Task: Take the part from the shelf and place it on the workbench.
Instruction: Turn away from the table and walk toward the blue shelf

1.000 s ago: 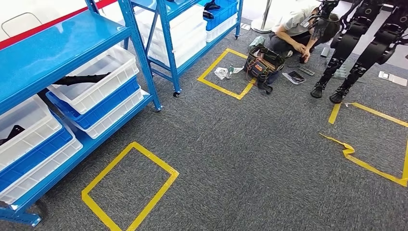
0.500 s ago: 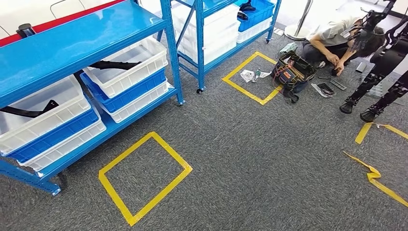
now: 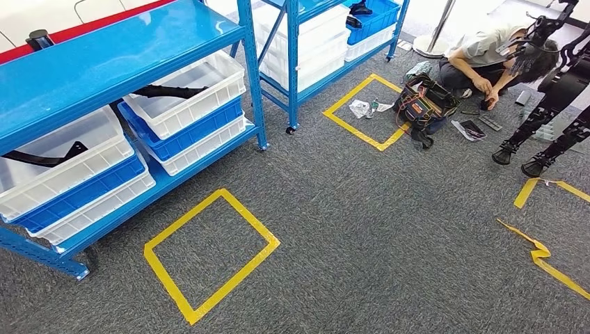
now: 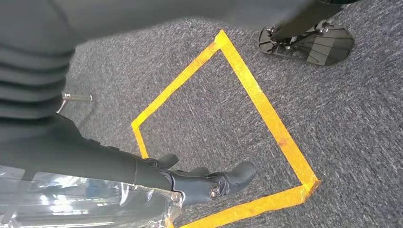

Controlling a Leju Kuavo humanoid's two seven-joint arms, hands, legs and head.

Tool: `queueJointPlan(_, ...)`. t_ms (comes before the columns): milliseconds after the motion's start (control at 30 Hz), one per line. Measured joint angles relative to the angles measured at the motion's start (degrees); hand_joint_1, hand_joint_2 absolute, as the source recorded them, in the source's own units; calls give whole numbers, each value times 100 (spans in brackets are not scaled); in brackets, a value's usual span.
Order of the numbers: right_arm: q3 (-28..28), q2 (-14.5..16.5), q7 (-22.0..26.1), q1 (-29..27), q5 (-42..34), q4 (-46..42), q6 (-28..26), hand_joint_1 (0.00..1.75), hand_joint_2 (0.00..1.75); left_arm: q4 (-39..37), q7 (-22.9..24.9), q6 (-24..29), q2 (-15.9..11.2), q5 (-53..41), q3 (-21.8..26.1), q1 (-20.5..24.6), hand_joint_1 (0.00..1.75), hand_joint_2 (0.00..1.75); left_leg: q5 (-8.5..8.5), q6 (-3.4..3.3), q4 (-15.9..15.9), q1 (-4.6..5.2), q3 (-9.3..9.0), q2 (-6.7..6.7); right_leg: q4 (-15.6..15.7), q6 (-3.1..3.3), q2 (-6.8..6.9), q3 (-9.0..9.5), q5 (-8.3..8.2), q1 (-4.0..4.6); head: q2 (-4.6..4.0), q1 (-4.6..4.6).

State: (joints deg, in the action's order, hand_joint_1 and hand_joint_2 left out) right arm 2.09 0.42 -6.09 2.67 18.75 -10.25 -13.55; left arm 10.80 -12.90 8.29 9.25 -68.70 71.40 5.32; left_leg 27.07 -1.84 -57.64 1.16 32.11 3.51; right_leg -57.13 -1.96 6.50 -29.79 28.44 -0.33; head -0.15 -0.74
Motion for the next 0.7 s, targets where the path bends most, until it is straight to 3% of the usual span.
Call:
queueJointPlan(300,37,4,2,0,1,0,10,0,0,0,0,1,3,0,-1,0,0,0,10,-20,-9,0,1,5,6,-14,0,4,-9,-30,0,2)
queueJointPlan(367,41,11,7,4,10,-1,18,0,0,0,0,0,2,0,-1,-1,0,0,21,-56,-9,12,12,2,13,-27,7,6,-16,-47,0,2)
queueJointPlan(467,47,24,15,12,23,-1,23,0,0,0,0,0,-2,0,-1,-7,0,0,38,-167,83,1,2,-59,-73,-127,5,11,-86,-74,0,9)
queueJointPlan(533,50,21,21,10,27,-1,23,0,0,1,-1,0,2,1,-2,-6,0,0,30,-236,167,-48,-91,-125,-280,-160,-238,-64,-10,-90,-1,-12)
queueJointPlan(600,52,12,26,5,28,-1,24,0,0,1,-1,-5,13,2,-3,8,0,0,18,-256,198,-88,-137,-195,-858,-114,-538,-349,284,-105,-1,-48)
queueJointPlan(667,54,1,28,-14,28,0,24,0,0,0,0,-17,30,3,-3,11,0,0,28,-237,193,-111,-149,-275,-1523,-106,-624,-717,554,-117,0,-58)
queueJointPlan(700,54,-8,28,-29,28,1,24,0,0,0,0,-27,37,5,-3,4,0,0,38,-212,189,-127,-170,-315,-1644,-138,-631,-806,577,-127,0,-57)
